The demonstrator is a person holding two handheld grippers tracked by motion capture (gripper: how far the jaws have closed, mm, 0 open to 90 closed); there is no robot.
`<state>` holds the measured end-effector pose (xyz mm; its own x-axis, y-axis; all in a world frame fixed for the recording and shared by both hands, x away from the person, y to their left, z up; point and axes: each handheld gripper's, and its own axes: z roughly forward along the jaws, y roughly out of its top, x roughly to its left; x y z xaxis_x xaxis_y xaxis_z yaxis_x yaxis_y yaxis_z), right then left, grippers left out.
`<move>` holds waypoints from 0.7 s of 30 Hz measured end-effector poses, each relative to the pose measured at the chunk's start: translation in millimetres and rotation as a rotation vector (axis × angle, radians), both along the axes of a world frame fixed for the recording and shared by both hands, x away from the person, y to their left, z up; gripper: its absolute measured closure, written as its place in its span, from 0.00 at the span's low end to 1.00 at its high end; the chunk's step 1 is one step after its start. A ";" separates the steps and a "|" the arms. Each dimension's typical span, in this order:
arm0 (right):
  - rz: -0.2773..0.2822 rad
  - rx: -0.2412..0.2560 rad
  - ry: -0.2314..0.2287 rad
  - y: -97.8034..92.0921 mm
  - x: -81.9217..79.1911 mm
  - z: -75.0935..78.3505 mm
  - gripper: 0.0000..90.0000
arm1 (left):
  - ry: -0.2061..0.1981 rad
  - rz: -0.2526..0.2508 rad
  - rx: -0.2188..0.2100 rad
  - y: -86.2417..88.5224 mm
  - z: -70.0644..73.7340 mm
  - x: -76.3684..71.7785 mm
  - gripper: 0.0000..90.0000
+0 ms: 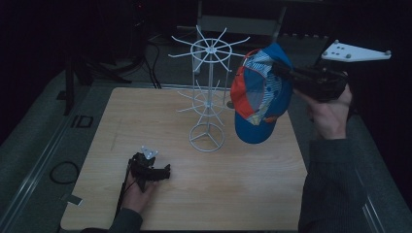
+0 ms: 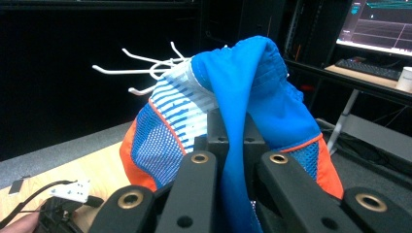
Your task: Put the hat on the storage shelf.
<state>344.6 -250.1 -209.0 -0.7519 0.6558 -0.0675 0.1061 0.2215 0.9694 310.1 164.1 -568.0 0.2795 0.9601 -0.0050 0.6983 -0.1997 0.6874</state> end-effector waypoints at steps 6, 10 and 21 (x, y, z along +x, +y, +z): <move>0.014 -0.041 0.058 9.9 16.0 -12.5 0.98 | 0.003 -0.003 0.003 0.3 0.2 -0.1 0.03; 0.017 -0.074 0.092 13.1 20.9 -23.6 0.94 | 0.004 -0.002 0.002 0.2 0.2 -0.1 0.03; -0.066 -0.174 0.156 9.7 22.0 -44.0 0.33 | 0.002 -0.001 -0.001 0.0 0.1 -0.1 0.03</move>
<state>366.6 -240.3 -253.0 -0.7179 0.6926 -0.0701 0.2714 0.3712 0.8880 310.1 164.1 -567.9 0.2803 0.9599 -0.0064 0.6995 -0.1998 0.6862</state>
